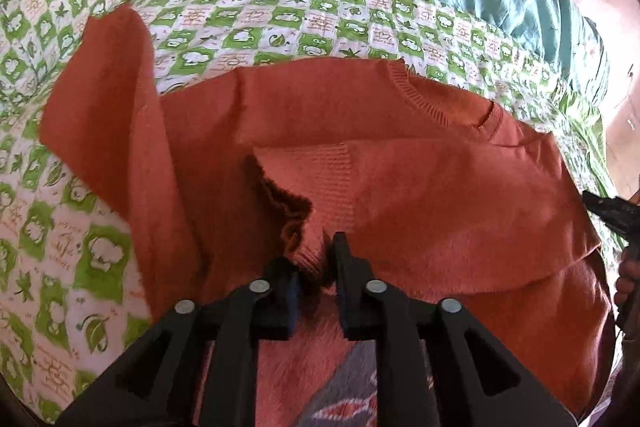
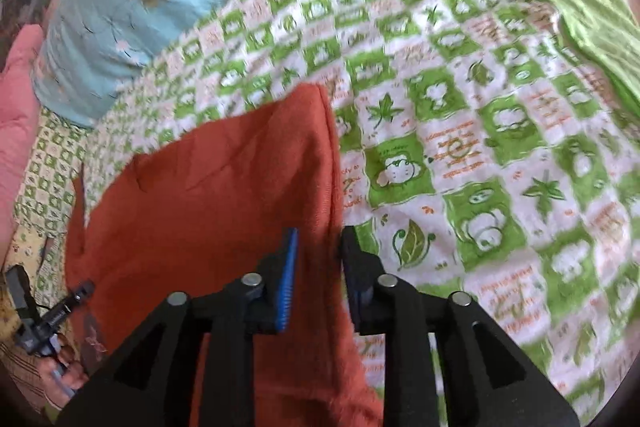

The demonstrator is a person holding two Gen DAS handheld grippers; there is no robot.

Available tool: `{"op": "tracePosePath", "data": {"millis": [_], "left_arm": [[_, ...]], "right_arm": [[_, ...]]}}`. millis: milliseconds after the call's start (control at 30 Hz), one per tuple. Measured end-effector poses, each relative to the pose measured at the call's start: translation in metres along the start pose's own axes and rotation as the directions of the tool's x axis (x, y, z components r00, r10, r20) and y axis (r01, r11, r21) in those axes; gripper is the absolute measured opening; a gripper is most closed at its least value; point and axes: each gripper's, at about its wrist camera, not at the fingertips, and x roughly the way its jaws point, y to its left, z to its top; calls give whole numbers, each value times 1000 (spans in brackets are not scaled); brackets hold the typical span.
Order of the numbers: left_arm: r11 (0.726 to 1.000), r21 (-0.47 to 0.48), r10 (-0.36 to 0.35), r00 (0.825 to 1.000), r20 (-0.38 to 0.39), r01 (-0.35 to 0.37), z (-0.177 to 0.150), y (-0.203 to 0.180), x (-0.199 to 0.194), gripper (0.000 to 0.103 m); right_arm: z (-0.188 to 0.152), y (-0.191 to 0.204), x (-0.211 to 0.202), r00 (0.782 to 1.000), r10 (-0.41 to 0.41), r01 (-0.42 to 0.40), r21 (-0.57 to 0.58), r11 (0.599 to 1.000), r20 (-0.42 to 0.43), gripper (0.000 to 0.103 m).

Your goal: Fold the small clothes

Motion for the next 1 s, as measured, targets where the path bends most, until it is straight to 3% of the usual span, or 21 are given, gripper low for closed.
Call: {"op": "tracePosePath", "data": {"millis": [167, 233, 400, 467, 633, 767, 900, 1000], "left_arm": [[999, -31, 16, 1000, 15, -15, -7, 8, -20, 26], [999, -41, 16, 1000, 22, -15, -8, 12, -29, 26], [998, -55, 22, 998, 55, -19, -2, 24, -49, 39], [998, -56, 42, 997, 69, -39, 4, 30, -54, 44], [994, -78, 78, 994, 75, -72, 21, 43, -54, 46], [991, -96, 95, 993, 71, -88, 31, 52, -50, 66], [986, -104, 136, 988, 78, -127, 55, 63, -43, 70], [982, -92, 167, 985, 39, -162, 78, 73, -26, 75]], "right_arm": [[-17, 27, -33, 993, 113, -112, -38, 993, 34, 42], [-26, 39, -35, 988, 151, -149, -55, 987, 16, 43], [-53, 69, -30, 973, 221, -227, -103, 968, -67, 47], [-61, 76, -28, 969, 232, -242, -114, 964, -90, 47], [-76, 87, -20, 957, 253, -270, -124, 955, -144, 50], [-83, 92, -18, 947, 276, -296, -118, 948, -163, 60], [-86, 95, -17, 942, 285, -308, -118, 944, -177, 60], [-88, 96, -17, 933, 308, -329, -99, 939, -184, 61]]}}
